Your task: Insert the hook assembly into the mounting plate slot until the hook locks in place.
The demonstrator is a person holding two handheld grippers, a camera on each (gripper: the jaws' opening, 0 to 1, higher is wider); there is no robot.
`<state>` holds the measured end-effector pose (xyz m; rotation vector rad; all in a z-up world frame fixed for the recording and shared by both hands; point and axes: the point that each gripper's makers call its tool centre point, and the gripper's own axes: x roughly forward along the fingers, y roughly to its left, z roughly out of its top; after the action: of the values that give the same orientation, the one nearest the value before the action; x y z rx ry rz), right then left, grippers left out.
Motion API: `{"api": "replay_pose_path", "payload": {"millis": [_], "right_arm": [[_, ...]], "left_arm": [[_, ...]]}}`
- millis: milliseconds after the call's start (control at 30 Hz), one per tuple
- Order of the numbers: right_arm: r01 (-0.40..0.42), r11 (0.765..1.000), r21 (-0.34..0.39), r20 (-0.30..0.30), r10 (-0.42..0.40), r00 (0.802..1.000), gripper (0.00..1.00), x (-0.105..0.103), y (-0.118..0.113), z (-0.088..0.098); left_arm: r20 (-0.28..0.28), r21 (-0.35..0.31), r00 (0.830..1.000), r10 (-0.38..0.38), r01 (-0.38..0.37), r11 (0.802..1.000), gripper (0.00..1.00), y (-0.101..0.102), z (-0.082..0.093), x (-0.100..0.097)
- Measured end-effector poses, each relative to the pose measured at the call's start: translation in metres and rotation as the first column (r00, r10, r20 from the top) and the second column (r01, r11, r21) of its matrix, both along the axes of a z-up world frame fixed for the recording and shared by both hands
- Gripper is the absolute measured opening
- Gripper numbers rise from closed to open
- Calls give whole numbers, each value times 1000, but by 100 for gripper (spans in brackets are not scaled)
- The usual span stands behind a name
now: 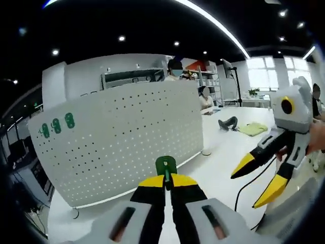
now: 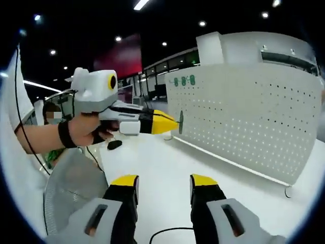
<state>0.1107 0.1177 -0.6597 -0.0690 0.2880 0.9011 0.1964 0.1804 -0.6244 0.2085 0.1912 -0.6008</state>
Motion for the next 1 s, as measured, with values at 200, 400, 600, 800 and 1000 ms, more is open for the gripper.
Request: {"api": "replay_pose_path", "payload": {"millis": [200, 400, 600, 800, 1000], "right_arm": [[7, 999, 35, 9, -7, 1000, 43, 1, 0, 7], [10, 999, 37, 12, -10, 1000, 43, 0, 3, 5], [12, 999, 47, 16, -12, 1000, 43, -2, 6, 6], [17, 999, 45, 46, -19, 999, 48, 1, 5, 9], [19, 999, 49, 56, -21, 998, 52, 3, 5, 10]], "left_arm": [[2, -34, 999, 36, -36, 999, 2, 12, 10, 16], [-4, -60, 998, 62, -63, 996, 2, 21, 16, 29], [-19, -85, 995, 93, -94, 992, 2, 29, 19, 40], [-43, -137, 989, 141, -146, 980, 2, 41, 23, 53], [-26, -139, 983, 180, -182, 974, 2, 49, 32, 67]]}}
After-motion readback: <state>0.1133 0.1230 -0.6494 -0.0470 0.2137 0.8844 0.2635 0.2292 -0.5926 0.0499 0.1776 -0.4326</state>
